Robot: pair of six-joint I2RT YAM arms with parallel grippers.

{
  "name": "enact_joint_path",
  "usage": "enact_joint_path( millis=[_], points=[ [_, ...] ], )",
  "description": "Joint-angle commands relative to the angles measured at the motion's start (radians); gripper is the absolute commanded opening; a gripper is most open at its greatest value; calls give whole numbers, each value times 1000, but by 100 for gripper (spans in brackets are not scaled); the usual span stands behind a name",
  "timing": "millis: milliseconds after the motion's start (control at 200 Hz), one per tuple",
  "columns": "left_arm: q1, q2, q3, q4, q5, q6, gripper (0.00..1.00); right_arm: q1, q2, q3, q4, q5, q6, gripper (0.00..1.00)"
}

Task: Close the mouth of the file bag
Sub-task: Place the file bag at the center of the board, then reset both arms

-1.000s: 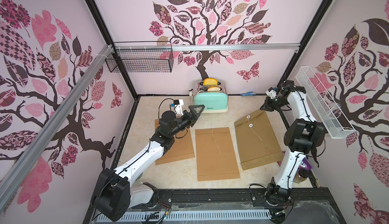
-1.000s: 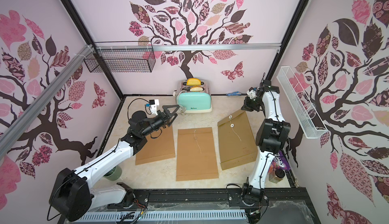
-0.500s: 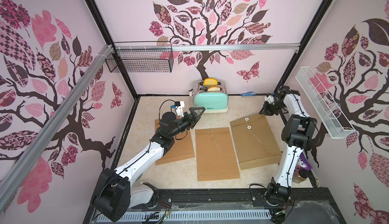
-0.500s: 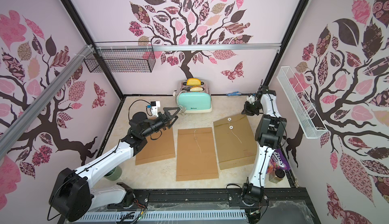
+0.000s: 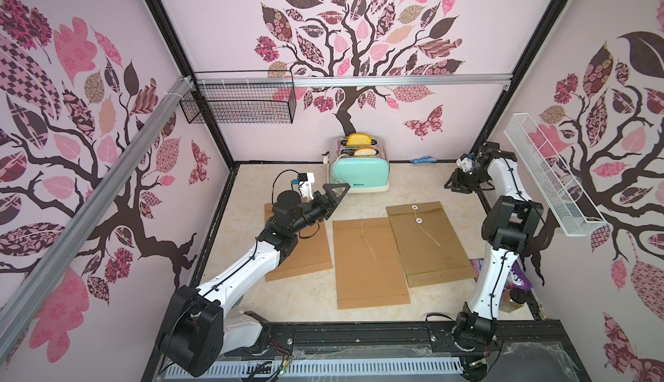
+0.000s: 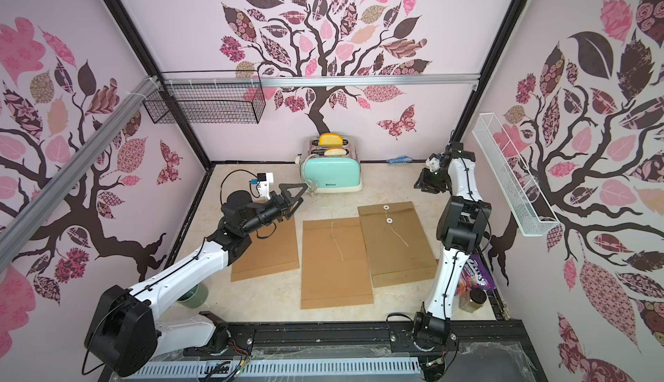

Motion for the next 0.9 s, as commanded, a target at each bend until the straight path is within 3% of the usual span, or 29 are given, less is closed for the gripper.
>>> enact_joint_path(
  millis=[0,140,310,410,480,615,670,710,785,895],
  points=[
    [15,-37,34,-61,-28,79,98,-5,-65,-9,31,-46,32,39],
    [55,-69,35,-103,-40,156,98,5,-215,-146,122,-79,101,42],
    [77,-95,79,-279,-30,267,98,65,-468,-520,309,-71,236,46],
    [77,-109,56,-276,11,275,98,109,-604,-777,421,-70,292,46],
    [79,-132,50,-299,-1,358,98,122,-694,-934,511,-99,304,46],
    [78,-207,89,-517,-231,648,98,122,-877,-1147,707,-51,246,51],
    [82,-227,73,-527,-390,727,98,122,-956,-1231,823,-36,204,78],
    [83,-235,60,-530,-489,774,98,121,-1021,-1314,944,-9,186,83],
    [86,-254,-19,-431,-674,849,98,121,-1135,-1457,1150,148,211,99],
    [99,-257,-138,-241,-831,1025,98,120,-1196,-1632,1447,362,267,100]
  ],
)
